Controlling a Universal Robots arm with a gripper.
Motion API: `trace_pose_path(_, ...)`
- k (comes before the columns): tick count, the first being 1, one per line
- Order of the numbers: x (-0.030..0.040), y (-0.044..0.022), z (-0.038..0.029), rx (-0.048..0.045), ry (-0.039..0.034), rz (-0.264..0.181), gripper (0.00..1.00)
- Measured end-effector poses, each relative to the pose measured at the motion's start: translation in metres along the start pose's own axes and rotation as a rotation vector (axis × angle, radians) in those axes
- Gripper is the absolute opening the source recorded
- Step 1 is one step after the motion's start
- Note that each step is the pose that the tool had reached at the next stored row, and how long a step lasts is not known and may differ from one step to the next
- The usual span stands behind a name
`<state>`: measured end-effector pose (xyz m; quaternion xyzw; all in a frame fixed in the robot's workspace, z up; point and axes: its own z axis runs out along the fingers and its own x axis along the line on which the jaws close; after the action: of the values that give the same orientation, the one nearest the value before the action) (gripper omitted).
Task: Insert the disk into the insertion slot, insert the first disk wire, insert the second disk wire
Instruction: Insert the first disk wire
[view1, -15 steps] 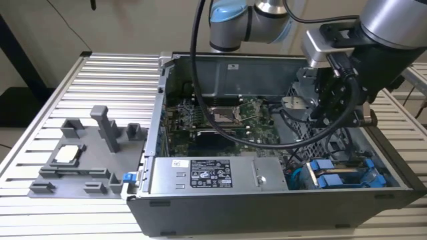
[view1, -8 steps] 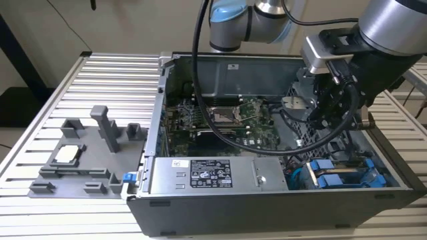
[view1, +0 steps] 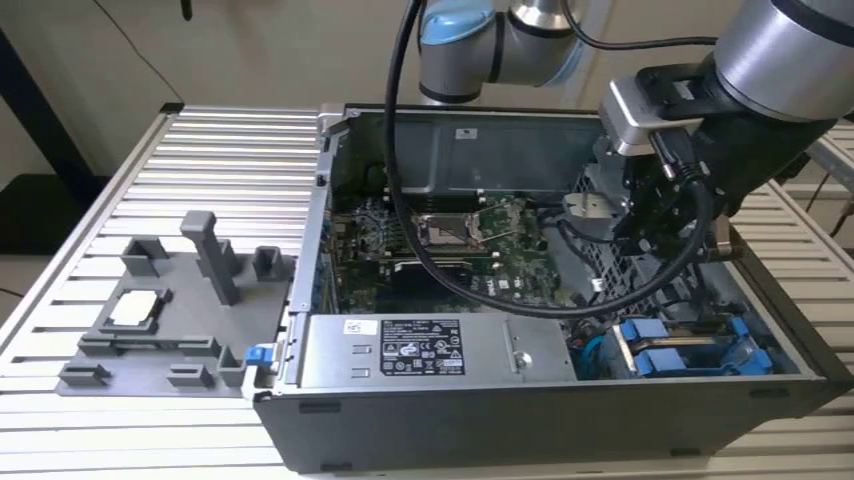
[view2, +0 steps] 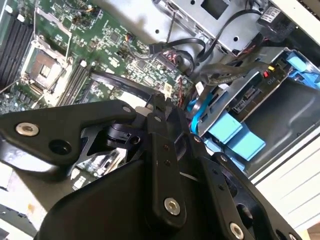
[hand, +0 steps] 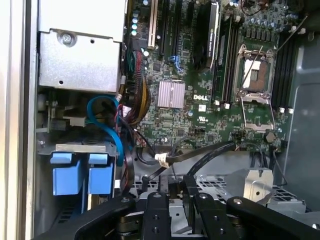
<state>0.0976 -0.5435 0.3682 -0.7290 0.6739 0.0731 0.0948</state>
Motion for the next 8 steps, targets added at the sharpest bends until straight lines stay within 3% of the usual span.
trace_pose_path(3,0.0019,0.0002,0.0001,0.0011,-0.0159,-0.001,0.26)
trace_pose_path(8,0.0086,0.0012,-0.0016,0.0015,-0.0206,0.0,0.26)
